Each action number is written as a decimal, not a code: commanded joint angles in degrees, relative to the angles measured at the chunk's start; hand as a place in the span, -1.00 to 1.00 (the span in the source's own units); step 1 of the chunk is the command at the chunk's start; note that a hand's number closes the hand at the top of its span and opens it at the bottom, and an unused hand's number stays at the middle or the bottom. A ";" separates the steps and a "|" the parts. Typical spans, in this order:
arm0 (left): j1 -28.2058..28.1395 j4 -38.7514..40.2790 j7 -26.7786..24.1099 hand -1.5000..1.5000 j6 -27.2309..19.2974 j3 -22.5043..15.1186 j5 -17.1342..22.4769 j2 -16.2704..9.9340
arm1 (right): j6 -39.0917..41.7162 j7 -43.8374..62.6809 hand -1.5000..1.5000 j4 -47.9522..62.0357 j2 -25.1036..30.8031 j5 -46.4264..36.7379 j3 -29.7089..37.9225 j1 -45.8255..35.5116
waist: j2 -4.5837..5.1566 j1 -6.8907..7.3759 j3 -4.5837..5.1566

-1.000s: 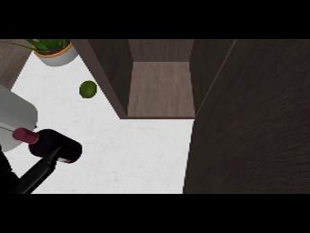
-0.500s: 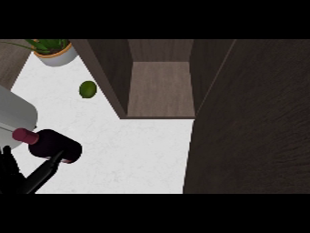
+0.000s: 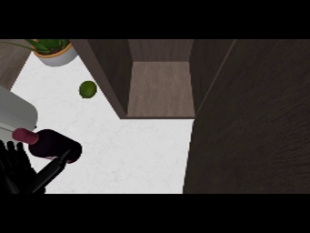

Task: Pick up the wine, place it into the cabinet and close the cabinet

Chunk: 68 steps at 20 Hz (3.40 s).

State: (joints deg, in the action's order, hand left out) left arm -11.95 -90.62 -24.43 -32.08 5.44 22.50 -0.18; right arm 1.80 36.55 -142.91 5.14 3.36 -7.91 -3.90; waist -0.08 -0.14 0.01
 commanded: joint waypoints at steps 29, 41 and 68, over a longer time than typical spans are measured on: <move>14.29 28.44 -17.26 -1.00 7.92 4.92 9.03 0.14 | -0.56 2.97 -1.00 -7.09 -0.80 -0.14 -1.84 1.43 | 0.02 -0.28 0.01; 18.84 39.45 -19.83 1.00 20.47 6.58 7.38 -4.44 | -1.02 3.03 -1.00 -7.15 -0.92 -1.01 -2.56 1.27 | 0.05 -0.28 0.02; 14.47 7.77 -1.93 1.00 38.70 -8.16 0.83 -16.03 | -1.49 8.62 -1.00 -6.45 0.53 0.69 -0.38 -4.49 | -0.12 0.30 0.00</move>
State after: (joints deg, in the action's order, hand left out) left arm 2.26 -76.68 -32.34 6.30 -2.53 21.46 -15.88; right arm 1.70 38.34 -142.67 5.22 2.57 -7.83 -5.46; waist -0.22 0.12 -0.05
